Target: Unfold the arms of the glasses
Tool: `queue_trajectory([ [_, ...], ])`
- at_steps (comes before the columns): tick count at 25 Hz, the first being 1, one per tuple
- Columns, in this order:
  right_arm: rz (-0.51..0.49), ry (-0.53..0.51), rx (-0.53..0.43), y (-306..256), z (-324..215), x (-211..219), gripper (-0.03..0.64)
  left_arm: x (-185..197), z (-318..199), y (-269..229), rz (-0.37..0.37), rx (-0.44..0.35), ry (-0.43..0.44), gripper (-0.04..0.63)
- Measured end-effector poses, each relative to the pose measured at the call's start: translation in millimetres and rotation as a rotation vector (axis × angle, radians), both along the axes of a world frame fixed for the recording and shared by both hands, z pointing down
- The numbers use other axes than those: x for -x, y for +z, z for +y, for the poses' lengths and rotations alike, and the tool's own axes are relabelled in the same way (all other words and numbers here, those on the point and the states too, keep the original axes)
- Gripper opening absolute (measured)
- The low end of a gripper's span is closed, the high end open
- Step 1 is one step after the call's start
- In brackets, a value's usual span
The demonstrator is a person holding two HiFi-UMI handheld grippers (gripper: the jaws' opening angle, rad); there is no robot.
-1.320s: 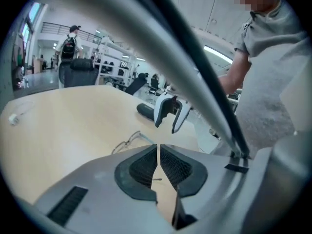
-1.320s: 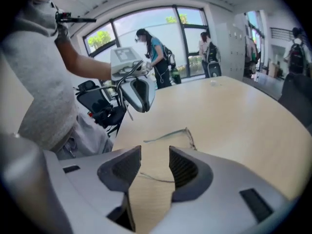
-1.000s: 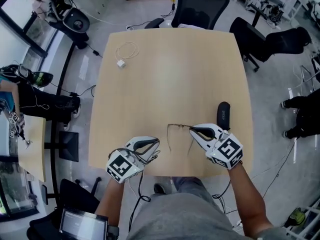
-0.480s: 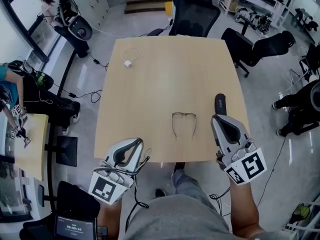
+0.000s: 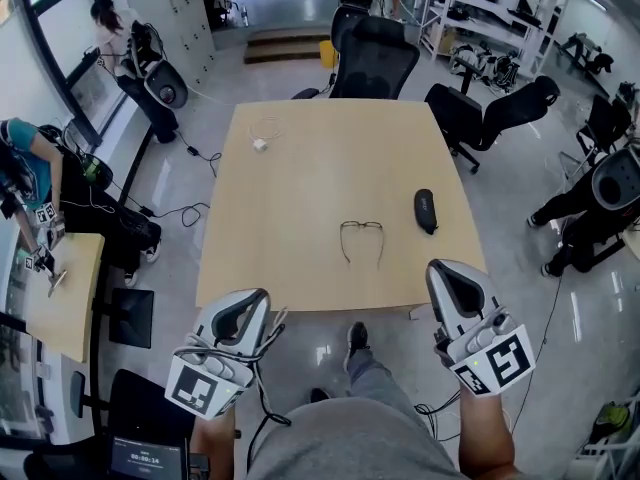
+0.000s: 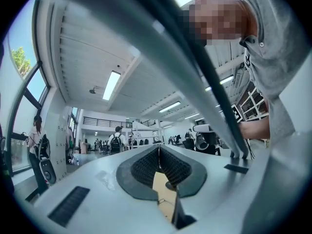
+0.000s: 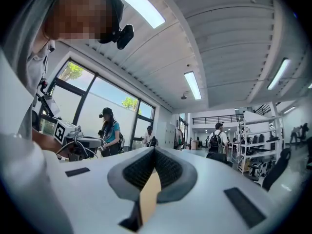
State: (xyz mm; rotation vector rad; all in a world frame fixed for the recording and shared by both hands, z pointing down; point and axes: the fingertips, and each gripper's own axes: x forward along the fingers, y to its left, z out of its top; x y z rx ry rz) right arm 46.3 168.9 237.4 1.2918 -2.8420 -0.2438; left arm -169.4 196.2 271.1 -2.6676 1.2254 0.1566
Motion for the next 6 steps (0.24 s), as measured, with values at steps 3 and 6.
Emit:
queue_trajectory([
  [3, 0.008, 0.026, -0.01, -18, 35, -8, 0.008, -10, 23, -19, 0.03, -0.011, 0.04, 0.011],
  [6, 0.028, 0.081, -0.016, -43, 73, -25, 0.008, -32, 40, -44, 0.045, -0.042, 0.113, 0.011],
])
